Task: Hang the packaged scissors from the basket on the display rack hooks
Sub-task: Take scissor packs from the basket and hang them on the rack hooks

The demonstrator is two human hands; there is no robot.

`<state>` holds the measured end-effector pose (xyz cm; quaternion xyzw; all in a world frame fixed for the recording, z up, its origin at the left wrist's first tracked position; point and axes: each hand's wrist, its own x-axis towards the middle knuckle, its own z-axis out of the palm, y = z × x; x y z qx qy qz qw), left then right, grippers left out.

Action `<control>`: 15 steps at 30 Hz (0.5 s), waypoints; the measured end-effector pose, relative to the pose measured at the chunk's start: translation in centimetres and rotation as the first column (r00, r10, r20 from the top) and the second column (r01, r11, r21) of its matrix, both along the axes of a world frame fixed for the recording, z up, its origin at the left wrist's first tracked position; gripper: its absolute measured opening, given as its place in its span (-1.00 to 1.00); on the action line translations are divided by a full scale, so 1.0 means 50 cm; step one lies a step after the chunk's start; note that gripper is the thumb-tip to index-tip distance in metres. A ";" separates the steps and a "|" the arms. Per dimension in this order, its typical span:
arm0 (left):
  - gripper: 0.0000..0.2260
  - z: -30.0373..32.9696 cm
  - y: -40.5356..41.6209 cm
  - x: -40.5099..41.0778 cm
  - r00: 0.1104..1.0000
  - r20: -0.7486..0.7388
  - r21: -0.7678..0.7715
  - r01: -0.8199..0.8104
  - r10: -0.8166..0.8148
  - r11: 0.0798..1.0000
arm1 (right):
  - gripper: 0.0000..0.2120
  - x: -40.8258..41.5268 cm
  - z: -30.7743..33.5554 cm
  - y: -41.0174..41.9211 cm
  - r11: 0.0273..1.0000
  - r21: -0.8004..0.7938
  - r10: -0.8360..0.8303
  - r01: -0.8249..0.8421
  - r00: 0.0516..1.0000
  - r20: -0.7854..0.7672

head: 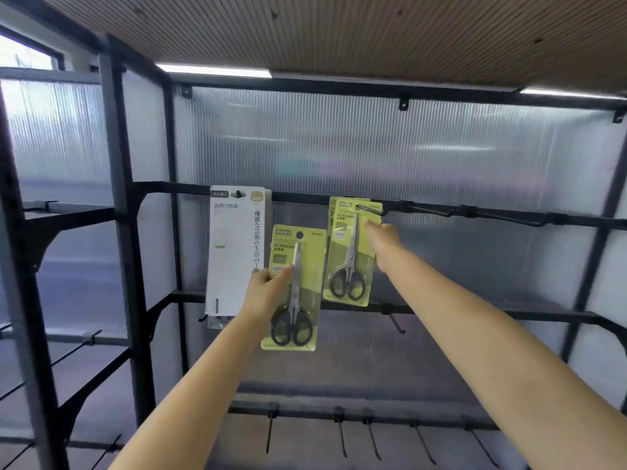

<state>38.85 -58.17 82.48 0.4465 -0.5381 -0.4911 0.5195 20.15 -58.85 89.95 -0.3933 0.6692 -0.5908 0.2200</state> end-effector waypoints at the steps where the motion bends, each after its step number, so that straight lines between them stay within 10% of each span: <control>1: -0.77 0.001 0.000 -0.001 1.000 -0.007 0.006 0.011 -0.011 1.000 | -0.54 -0.001 0.001 -0.008 1.000 0.006 -0.010 0.010 1.000 -0.014; 15: -0.86 -0.005 0.003 -0.027 0.986 -0.048 0.001 0.159 -0.159 0.987 | -0.51 -0.035 0.004 -0.005 1.000 -0.013 -0.027 0.025 0.986 -0.164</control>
